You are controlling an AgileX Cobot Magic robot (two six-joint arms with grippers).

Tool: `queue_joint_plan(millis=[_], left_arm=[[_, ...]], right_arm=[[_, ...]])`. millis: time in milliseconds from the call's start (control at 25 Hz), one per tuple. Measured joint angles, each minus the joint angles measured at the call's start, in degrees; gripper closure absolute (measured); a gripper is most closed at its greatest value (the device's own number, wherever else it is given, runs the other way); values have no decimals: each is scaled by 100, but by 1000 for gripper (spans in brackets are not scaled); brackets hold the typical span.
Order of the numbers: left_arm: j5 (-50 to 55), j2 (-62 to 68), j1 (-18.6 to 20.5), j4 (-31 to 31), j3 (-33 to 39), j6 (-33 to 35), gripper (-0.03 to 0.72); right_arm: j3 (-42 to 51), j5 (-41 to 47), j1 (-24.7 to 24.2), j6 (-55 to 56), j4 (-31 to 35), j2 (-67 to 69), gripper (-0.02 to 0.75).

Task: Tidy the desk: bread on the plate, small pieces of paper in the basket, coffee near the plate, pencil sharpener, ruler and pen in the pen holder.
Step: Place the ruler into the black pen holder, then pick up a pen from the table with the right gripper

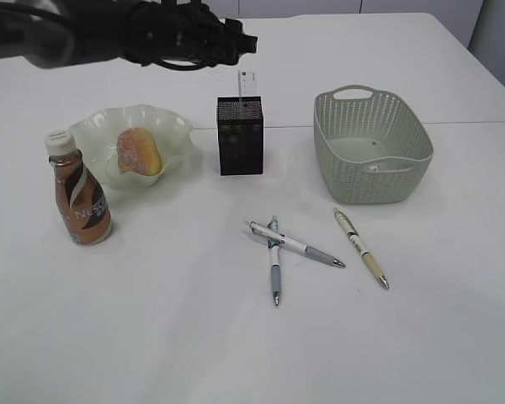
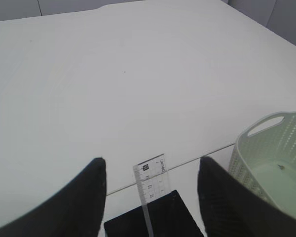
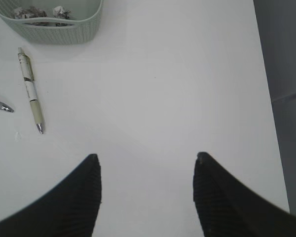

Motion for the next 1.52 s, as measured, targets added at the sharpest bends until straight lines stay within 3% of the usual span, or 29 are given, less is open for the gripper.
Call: queue_joint_plan(millis=[480,960,1320,1520], left_arm=[[3122,-1350,-22,0,0,0,257],[6203,-1723,-22,-250,0,0,257],[6554,-1882,-22,-622,0,35,276],[6579,-2312,1,-438,0,61,318]], right_arm=[[0,299,0,-126,37,0,271],[0,335,0,-501,526,25,271],[-14,335,24,-1164,1211,695,271],[-429,335,519,-1407,1202,1270,271]])
